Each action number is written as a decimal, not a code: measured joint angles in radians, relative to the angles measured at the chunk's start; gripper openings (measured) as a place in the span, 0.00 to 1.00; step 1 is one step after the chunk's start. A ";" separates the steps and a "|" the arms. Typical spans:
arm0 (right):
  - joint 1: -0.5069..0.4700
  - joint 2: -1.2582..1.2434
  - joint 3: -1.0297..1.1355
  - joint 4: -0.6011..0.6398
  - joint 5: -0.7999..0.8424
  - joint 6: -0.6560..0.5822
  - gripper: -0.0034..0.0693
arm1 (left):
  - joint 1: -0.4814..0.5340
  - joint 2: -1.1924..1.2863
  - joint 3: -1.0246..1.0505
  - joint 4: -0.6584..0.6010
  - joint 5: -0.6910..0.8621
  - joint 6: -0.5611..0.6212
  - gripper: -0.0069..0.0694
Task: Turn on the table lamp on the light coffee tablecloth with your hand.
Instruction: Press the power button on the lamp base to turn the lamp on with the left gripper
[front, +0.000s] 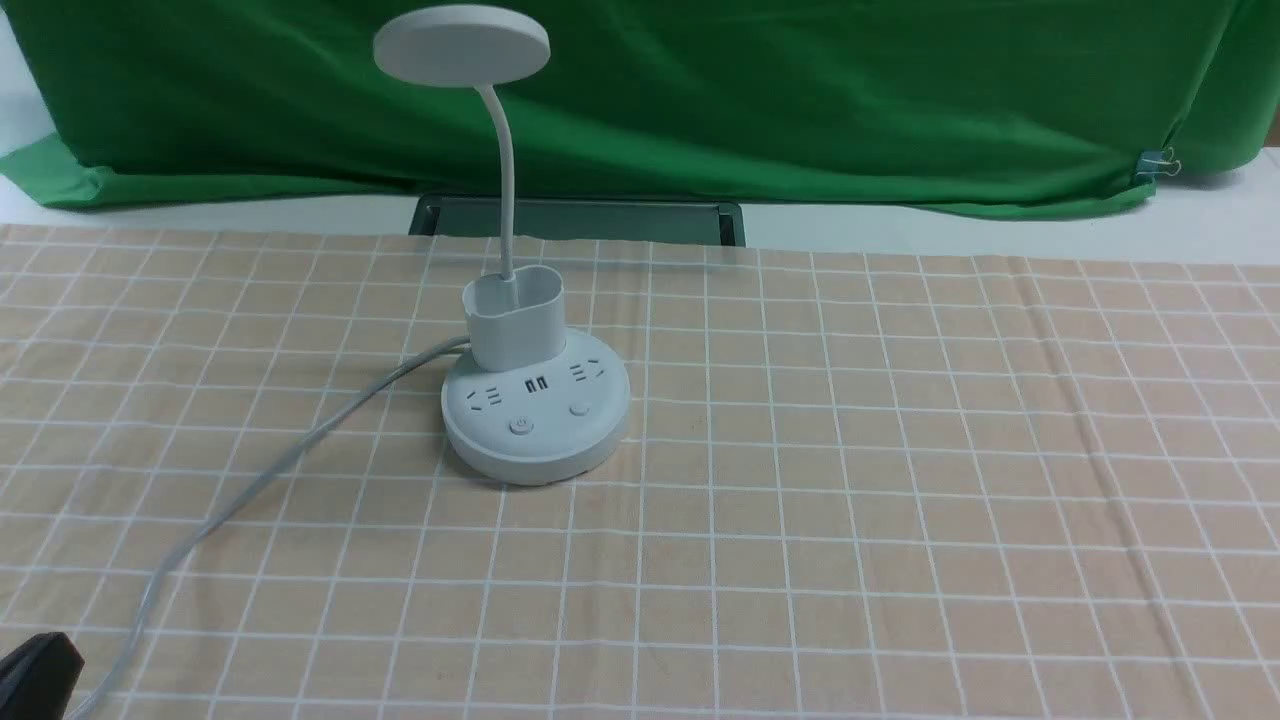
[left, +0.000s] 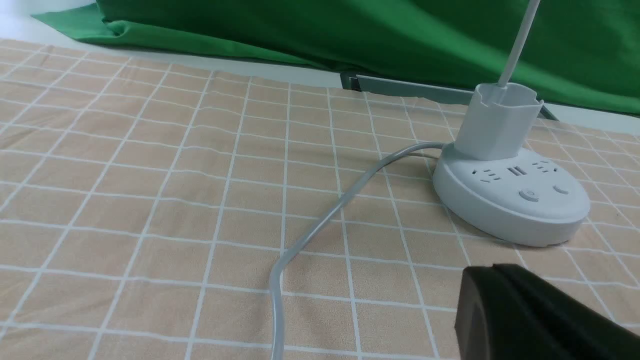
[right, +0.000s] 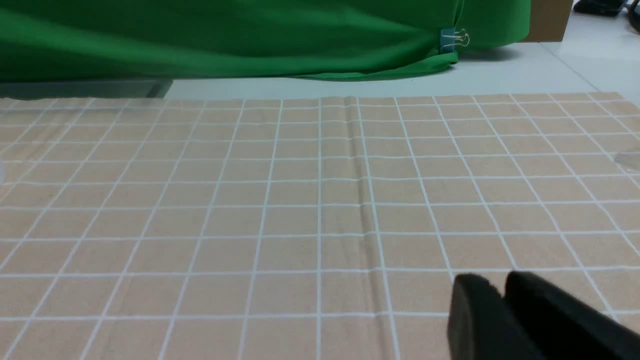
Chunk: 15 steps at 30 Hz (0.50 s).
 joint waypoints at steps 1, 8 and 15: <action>0.000 0.000 0.000 0.000 0.000 0.000 0.24 | 0.000 0.000 0.000 0.000 0.000 0.000 0.09; 0.000 0.000 0.000 0.000 0.000 0.000 0.25 | 0.000 0.000 0.000 0.000 0.000 0.000 0.09; 0.000 0.000 0.000 0.000 0.001 0.000 0.28 | 0.000 0.000 0.000 0.000 0.000 0.000 0.09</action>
